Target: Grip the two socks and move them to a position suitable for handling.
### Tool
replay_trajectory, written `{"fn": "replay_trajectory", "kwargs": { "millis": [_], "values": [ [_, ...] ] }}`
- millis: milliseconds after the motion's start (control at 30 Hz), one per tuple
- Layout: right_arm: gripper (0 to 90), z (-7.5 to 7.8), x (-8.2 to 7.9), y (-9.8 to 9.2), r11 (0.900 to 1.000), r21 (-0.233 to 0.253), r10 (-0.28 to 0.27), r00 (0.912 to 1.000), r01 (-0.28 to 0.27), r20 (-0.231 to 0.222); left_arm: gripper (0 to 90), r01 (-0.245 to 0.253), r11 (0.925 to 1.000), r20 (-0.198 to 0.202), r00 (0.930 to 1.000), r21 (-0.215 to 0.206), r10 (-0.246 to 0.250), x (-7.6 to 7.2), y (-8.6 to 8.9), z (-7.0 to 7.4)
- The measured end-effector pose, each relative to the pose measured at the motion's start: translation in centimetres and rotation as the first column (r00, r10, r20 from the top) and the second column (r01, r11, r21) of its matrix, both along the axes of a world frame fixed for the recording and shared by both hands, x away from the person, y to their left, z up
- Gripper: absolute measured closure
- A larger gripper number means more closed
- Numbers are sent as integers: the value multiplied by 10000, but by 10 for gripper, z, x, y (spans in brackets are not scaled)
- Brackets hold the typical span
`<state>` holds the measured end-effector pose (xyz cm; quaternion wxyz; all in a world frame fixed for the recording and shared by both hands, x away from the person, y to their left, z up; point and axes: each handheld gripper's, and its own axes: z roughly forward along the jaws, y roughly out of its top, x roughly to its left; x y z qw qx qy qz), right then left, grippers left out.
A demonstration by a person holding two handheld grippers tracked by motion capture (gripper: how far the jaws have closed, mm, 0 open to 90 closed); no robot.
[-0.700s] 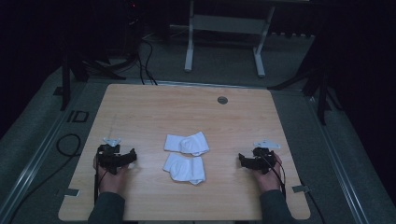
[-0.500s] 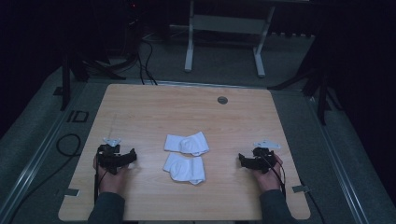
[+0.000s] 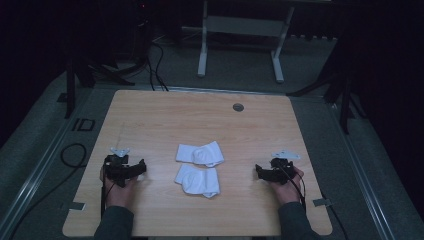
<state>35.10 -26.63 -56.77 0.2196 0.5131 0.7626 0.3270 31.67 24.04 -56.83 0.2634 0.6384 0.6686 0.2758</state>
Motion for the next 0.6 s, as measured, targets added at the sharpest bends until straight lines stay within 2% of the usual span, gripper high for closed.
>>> {"fn": "replay_trajectory", "kwargs": {
  "millis": [267, 500, 600],
  "values": [
    [151, 2, 2, 1, 10000, -96, 8, 9999, -9, -167, 125, 2, 10000, 4, 10000, 10, -2, 0, 0, 0],
    [297, 6, 1, 2, 9998, -187, 13, 9997, -18, -241, 125, 23, 10000, -3, 10000, 18, -23, 0, 0, 0],
    [326, 9, -1, 3, 9994, -322, 122, 9996, -130, -263, 125, 13, 10000, 3, 10000, 12, -13, 0, 0, 0]
  ]
}}
